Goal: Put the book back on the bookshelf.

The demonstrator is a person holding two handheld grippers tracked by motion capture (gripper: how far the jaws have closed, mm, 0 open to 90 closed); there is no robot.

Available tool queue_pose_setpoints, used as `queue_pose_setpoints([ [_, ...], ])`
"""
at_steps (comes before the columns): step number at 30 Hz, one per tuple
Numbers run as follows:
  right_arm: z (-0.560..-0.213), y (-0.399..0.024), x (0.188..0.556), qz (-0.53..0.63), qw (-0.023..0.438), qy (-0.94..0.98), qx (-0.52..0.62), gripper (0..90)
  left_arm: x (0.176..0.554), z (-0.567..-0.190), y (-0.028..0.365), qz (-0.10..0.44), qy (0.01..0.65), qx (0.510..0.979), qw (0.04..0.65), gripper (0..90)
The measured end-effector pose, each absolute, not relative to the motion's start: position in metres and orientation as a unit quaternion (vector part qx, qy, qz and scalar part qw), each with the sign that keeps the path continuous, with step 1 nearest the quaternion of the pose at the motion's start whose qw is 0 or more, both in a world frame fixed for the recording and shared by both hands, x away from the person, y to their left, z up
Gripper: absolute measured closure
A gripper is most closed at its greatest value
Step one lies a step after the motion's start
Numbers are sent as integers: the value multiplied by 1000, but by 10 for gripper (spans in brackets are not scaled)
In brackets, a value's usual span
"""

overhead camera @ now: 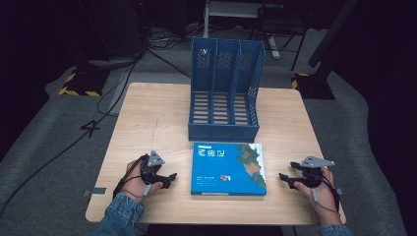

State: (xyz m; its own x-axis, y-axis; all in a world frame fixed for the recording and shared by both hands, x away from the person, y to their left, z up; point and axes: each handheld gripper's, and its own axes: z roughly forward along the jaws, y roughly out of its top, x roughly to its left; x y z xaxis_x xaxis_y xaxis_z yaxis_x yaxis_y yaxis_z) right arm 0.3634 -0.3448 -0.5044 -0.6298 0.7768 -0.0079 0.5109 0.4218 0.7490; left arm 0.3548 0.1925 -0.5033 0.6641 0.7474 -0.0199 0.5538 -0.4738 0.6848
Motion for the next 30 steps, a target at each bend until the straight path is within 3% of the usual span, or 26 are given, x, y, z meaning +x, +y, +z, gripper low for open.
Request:
queue_pose_setpoints([
  [2, -505, -344, 364, 367, 183, 822, 396, 241, 354, -501, 192, 136, 386, 846, 341, 240],
  [11, -504, -343, 363, 365, 185, 819, 403, 238, 348, -480, 186, 122, 390, 833, 373, 314],
  [13, -504, -341, 360, 363, 190, 812, 416, 257, 347, -475, 183, 82, 406, 812, 412, 411],
  [16, -503, -339, 357, 363, 185, 814, 414, 333, 347, -473, 179, 65, 412, 800, 432, 396],
  [23, -486, -320, 339, 380, 159, 825, 387, 293, 351, -472, 153, 22, 435, 787, 437, 402],
  [30, -481, -300, 326, 391, 134, 840, 352, 235, 358, -474, 142, 56, 421, 802, 420, 383],
])
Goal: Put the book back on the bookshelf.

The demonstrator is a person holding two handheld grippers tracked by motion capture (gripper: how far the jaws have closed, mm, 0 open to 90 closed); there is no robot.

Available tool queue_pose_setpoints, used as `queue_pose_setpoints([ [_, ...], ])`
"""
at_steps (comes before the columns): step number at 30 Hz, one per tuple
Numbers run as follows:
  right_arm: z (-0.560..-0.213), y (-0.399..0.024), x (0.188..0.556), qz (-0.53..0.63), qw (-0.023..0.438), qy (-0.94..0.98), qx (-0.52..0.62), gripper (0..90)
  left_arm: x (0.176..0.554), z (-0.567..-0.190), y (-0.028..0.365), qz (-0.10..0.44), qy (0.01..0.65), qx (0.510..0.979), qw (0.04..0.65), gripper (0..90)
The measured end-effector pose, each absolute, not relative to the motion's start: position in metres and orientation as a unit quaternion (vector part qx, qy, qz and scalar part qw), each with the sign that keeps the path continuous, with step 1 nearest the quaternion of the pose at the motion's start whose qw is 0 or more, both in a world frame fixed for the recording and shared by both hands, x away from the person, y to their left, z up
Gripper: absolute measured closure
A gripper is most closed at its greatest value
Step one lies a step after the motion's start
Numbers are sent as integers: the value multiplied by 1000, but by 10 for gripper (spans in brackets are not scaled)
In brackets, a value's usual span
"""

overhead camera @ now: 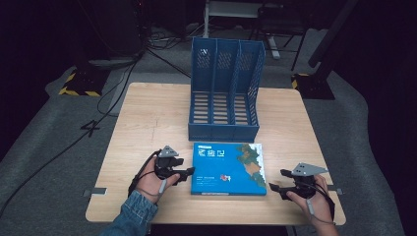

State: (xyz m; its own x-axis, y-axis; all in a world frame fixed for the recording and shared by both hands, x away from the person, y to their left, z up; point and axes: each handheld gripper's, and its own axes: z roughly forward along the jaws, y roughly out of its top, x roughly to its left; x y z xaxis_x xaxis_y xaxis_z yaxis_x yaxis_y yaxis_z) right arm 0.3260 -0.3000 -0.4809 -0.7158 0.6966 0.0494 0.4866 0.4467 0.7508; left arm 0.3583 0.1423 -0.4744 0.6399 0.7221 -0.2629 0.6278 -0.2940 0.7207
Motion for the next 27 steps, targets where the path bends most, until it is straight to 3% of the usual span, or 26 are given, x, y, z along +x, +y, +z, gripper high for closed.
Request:
queue_pose_setpoints([
  [5, -481, -291, 318, 389, 127, 851, 329, 174, 364, -479, 133, 63, 408, 810, 417, 361],
  [14, -493, -271, 313, 384, 86, 865, 311, 161, 367, -486, 122, 49, 409, 810, 417, 326],
  [19, -500, -261, 312, 366, 104, 875, 300, 166, 366, -490, 117, 31, 414, 804, 425, 307],
  [27, -502, -251, 311, 361, 124, 876, 296, 171, 363, -488, 116, 53, 399, 813, 421, 299],
])
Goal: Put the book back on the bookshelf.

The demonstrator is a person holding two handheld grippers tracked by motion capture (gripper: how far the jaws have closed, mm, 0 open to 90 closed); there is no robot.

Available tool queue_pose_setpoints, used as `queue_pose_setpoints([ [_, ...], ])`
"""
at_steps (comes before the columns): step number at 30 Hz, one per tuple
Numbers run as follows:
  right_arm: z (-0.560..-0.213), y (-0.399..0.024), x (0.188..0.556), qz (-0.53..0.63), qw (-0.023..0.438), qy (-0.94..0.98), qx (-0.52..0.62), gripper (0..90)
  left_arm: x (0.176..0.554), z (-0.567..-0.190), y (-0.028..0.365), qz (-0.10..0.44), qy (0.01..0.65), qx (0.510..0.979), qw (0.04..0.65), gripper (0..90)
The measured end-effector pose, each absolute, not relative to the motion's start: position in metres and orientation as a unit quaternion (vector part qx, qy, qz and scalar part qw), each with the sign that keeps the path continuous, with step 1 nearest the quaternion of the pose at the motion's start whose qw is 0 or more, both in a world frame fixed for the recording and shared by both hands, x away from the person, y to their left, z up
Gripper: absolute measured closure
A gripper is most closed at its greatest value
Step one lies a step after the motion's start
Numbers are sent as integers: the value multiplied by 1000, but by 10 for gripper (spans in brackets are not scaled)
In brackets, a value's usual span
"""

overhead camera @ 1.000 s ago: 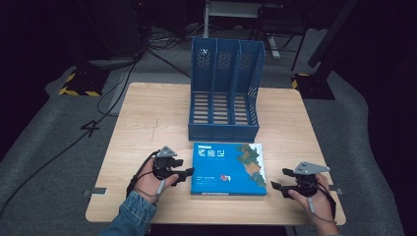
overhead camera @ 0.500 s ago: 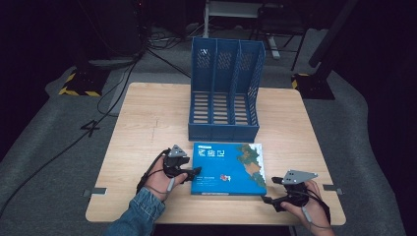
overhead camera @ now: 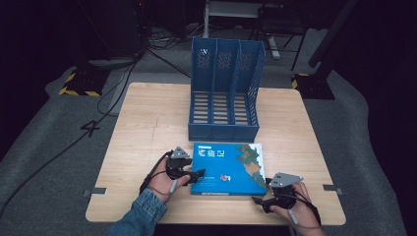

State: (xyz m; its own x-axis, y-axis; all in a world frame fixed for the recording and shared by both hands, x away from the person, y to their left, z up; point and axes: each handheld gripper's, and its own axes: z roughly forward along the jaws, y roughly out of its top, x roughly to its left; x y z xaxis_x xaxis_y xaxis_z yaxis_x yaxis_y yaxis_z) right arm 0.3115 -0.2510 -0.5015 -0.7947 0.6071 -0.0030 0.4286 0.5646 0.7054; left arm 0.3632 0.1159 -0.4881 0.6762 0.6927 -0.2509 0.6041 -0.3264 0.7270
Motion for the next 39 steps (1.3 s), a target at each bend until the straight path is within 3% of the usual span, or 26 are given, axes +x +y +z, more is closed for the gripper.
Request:
queue_pose_setpoints([
  [3, -502, -251, 312, 361, 126, 875, 297, 173, 362, -486, 116, 67, 393, 815, 421, 328],
  [6, -501, -250, 312, 360, 127, 875, 299, 173, 359, -481, 117, 81, 382, 814, 431, 421],
  [12, -502, -250, 312, 363, 127, 873, 299, 174, 352, -467, 115, 57, 359, 795, 485, 533],
  [15, -502, -250, 312, 364, 127, 873, 299, 174, 351, -469, 113, 54, 356, 806, 470, 556],
  [16, -502, -250, 312, 364, 127, 873, 299, 174, 351, -471, 116, 51, 356, 822, 441, 603],
  [20, -503, -251, 312, 366, 128, 872, 299, 174, 352, -470, 120, 26, 368, 822, 434, 683],
  [25, -503, -251, 312, 366, 129, 871, 300, 173, 353, -469, 121, 25, 349, 833, 430, 683],
  [26, -503, -250, 312, 367, 129, 870, 302, 173, 354, -468, 119, 40, 322, 844, 427, 632],
  [30, -503, -250, 311, 367, 131, 870, 303, 171, 357, -470, 115, 52, 327, 847, 415, 568],
  [32, -504, -250, 311, 371, 133, 867, 304, 168, 357, -472, 110, 82, 325, 848, 410, 532],
  [36, -505, -251, 310, 375, 135, 865, 304, 167, 360, -473, 107, 102, 319, 829, 447, 512],
  [39, -505, -250, 310, 376, 137, 864, 306, 166, 363, -482, 106, 83, 337, 822, 451, 508],
])
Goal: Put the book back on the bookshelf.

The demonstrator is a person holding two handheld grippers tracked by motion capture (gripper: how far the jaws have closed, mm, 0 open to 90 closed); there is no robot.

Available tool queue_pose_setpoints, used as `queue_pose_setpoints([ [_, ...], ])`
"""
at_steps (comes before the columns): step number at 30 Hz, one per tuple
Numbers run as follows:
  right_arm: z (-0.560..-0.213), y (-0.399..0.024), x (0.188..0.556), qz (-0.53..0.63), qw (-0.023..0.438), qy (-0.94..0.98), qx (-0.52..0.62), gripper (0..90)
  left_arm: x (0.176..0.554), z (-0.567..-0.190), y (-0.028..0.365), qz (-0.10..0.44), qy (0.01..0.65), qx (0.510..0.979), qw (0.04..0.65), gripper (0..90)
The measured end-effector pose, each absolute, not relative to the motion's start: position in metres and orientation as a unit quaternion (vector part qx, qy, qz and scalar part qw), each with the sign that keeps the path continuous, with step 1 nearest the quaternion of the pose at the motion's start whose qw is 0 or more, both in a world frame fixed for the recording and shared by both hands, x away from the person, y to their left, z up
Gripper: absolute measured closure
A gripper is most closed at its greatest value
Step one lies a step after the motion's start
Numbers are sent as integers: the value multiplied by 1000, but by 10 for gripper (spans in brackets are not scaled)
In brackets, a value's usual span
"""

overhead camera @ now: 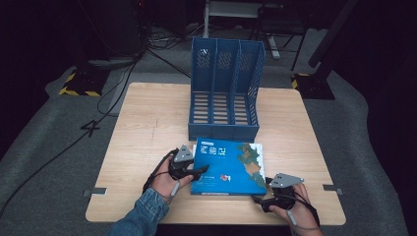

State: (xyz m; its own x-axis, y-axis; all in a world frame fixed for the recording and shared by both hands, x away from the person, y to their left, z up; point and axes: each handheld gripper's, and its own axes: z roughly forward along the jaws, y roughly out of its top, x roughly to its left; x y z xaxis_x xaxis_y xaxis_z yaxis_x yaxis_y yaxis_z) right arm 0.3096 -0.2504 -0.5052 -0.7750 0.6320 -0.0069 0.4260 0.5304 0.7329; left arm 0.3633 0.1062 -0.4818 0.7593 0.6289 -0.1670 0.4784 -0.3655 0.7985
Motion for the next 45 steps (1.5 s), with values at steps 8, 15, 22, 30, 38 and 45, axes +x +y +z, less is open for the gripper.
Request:
queue_pose_setpoints([
  [8, -496, -254, 307, 376, 145, 863, 304, 194, 361, -478, 121, -20, 391, 802, 452, 743],
  [15, -485, -252, 298, 377, 182, 855, 307, 175, 357, -469, 120, -20, 382, 809, 445, 827],
  [22, -481, -220, 289, 386, 190, 866, 255, 184, 353, -457, 117, -16, 369, 819, 440, 851],
  [30, -480, -201, 289, 384, 184, 873, 238, 171, 353, -443, 114, -15, 351, 826, 441, 853],
  [38, -476, -176, 293, 392, 186, 877, 206, 155, 354, -424, 111, -22, 336, 822, 459, 854],
  [45, -479, -167, 296, 398, 207, 871, 201, 93, 361, -419, 108, -44, 337, 823, 455, 854],
])
